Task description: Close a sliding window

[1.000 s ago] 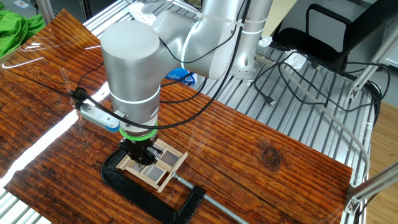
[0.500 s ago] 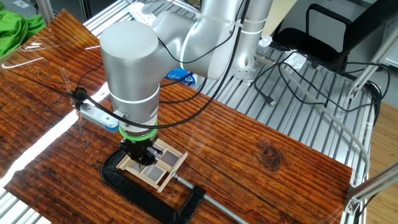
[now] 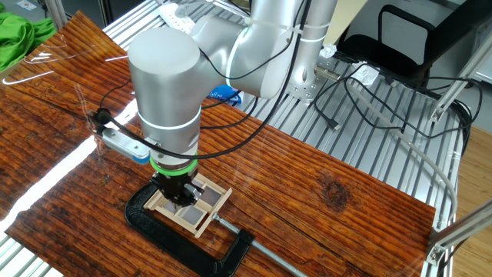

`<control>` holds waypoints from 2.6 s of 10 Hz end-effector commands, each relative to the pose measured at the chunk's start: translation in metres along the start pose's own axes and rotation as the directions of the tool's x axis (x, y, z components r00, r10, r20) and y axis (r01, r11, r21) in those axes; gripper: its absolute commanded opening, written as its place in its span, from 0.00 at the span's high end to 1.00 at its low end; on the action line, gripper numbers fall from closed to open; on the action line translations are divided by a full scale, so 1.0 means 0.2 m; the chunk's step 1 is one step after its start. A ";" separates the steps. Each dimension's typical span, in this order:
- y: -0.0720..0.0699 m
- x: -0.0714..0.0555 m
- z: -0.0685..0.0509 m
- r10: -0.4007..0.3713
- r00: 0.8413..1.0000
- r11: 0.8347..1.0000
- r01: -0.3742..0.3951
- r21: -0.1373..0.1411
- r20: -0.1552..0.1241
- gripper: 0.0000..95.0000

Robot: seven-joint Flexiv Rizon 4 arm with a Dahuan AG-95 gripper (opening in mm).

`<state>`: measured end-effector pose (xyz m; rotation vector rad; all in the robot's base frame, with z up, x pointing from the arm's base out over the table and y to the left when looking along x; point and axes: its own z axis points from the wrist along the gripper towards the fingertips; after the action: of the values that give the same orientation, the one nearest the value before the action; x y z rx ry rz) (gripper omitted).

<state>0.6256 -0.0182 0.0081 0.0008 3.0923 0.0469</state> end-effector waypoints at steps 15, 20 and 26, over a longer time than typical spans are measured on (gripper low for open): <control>0.02 0.01 -0.03 0.026 1.000 1.000 -0.026 0.010 0.004 1.00; -0.02 0.00 -0.12 0.041 0.999 0.999 -0.041 0.018 -0.001 1.00; -0.15 -0.03 -0.25 -0.034 0.999 0.999 0.033 -0.029 -0.031 1.00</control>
<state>0.6297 -0.0475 0.0564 -0.0227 3.1258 0.1227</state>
